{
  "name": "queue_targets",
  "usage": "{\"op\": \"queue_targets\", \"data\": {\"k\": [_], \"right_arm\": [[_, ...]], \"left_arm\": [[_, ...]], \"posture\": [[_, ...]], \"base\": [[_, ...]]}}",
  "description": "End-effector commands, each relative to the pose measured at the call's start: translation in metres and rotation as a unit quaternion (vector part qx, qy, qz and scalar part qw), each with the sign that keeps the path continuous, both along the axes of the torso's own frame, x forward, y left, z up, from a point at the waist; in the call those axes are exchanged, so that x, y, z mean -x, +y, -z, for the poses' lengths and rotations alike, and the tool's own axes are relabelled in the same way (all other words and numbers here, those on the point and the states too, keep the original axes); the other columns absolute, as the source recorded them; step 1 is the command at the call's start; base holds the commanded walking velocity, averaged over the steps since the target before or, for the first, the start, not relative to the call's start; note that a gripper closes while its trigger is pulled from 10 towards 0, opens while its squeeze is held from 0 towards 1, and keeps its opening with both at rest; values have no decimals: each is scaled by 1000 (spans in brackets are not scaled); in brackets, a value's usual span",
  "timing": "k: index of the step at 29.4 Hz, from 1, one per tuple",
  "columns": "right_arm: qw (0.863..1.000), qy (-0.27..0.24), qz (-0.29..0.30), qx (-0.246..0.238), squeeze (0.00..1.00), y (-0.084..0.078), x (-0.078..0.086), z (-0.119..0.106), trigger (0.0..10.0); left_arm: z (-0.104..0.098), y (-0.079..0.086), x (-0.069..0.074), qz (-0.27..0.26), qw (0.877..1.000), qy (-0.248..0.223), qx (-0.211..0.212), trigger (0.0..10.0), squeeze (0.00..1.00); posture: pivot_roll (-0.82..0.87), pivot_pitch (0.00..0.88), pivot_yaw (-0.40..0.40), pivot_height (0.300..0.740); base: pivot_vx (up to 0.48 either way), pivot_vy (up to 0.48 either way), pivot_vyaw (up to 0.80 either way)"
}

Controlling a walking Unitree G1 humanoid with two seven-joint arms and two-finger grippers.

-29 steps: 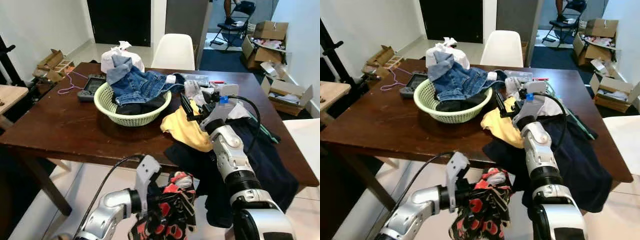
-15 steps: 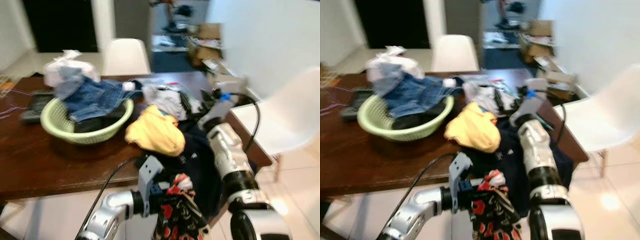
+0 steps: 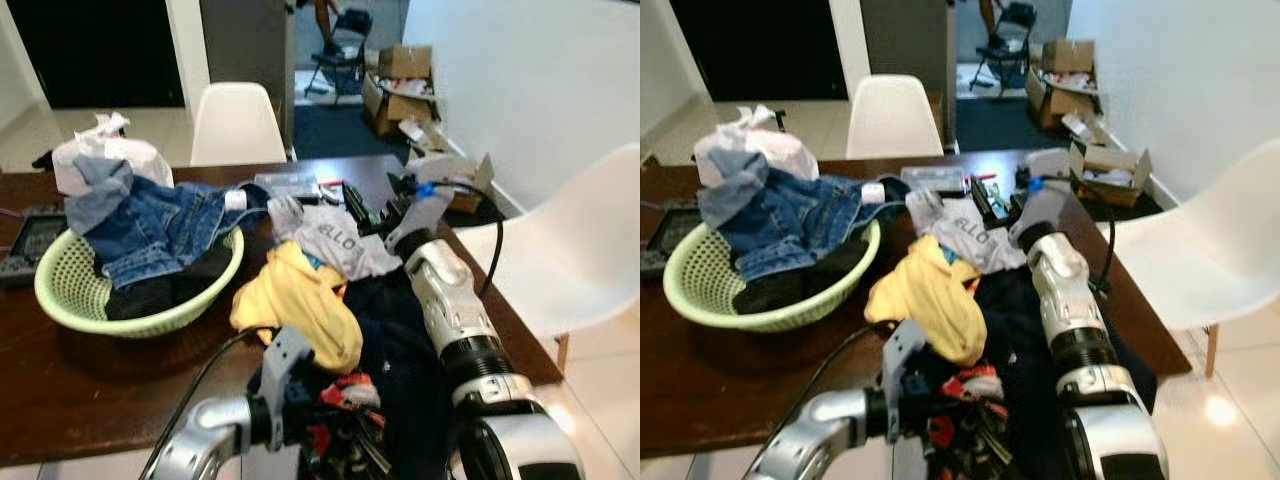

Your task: Hang hanger

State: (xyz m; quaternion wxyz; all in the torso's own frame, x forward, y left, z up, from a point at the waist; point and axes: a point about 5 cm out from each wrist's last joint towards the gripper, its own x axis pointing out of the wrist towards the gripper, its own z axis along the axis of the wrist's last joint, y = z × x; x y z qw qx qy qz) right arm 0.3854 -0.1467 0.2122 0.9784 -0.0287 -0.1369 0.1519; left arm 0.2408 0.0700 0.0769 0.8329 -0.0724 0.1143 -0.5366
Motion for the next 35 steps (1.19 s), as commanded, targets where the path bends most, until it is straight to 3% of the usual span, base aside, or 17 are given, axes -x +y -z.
{"op": "queue_targets", "data": {"k": [1, 7, 11, 19, 22, 24, 25, 26, 27, 28, 30, 31, 33, 35], "right_arm": [[997, 26, 34, 56, 0, -16, -5, 3, 10000], [995, 30, 50, 82, 0, -32, -7, -4, 10000], [985, 52, 57, 152, 0, -44, -8, -3, 10000], [975, 90, 41, 199, 0, -39, -8, 13, 10000], [964, 151, 26, 219, 0, -21, -12, 37, 10000], [964, 151, 26, 219, 0, -21, -12, 37, 10000], [953, 178, 26, 243, 0, -18, -13, 45, 10000], [953, 178, 26, 243, 0, -18, -13, 45, 10000], [940, 197, 28, 278, 0, -21, -14, 49, 10000], [940, 197, 28, 278, 0, -21, -14, 49, 10000], [922, 227, 33, 312, 0, -43, -15, 44, 10000], [922, 227, 33, 312, 0, -43, -15, 44, 10000], [910, 246, 46, 330, 0, -64, -15, 35, 10000], [910, 246, 46, 330, 0, -64, -15, 35, 10000]], "left_arm": [[-6, 3, 2, -2, 1000, -9, 11, 10000, 0], [-5, 4, 3, -6, 1000, -4, 8, 10000, 0], [-1, 2, -1, -33, 999, 2, 2, 10000, 0], [0, 1, -1, -36, 999, 1, -3, 10000, 0], [-2, 4, 11, -25, 1000, 8, 8, 10000, 0], [-2, 4, 11, -25, 1000, 8, 8, 10000, 0], [-3, 6, 19, -21, 1000, 11, 14, 10000, 0], [-3, 6, 19, -21, 1000, 11, 14, 10000, 0], [-3, 8, 26, -20, 1000, 13, 16, 10000, 0], [-3, 8, 26, -20, 1000, 13, 16, 10000, 0], [-2, 16, 37, -34, 999, 19, 19, 10000, 0], [-2, 16, 37, -34, 999, 19, 19, 10000, 0], [-1, 23, 41, -56, 998, 24, 19, 10000, 0], [-1, 23, 41, -56, 998, 24, 19, 10000, 0]], "posture": [[99, 0, -43, 740], [95, 0, -49, 740], [91, 0, -50, 740], [87, 0, -49, 740], [104, 0, -57, 740], [104, 0, -57, 740], [123, 0, -69, 740], [123, 0, -69, 740], [142, 0, -80, 740], [142, 0, -80, 740], [158, 0, -92, 740], [158, 0, -92, 740], [163, 0, -99, 740], [163, 0, -99, 740]], "base": [[0, 0, 0], [124, -204, 0], [63, -101, 0], [0, 0, 0], [0, 0, 0], [0, 0, 0], [0, 0, 0], [0, 0, 0], [0, 0, 0], [0, 0, 0], [0, 0, 0], [0, 0, 0], [0, 0, 0], [0, 0, 0]]}}
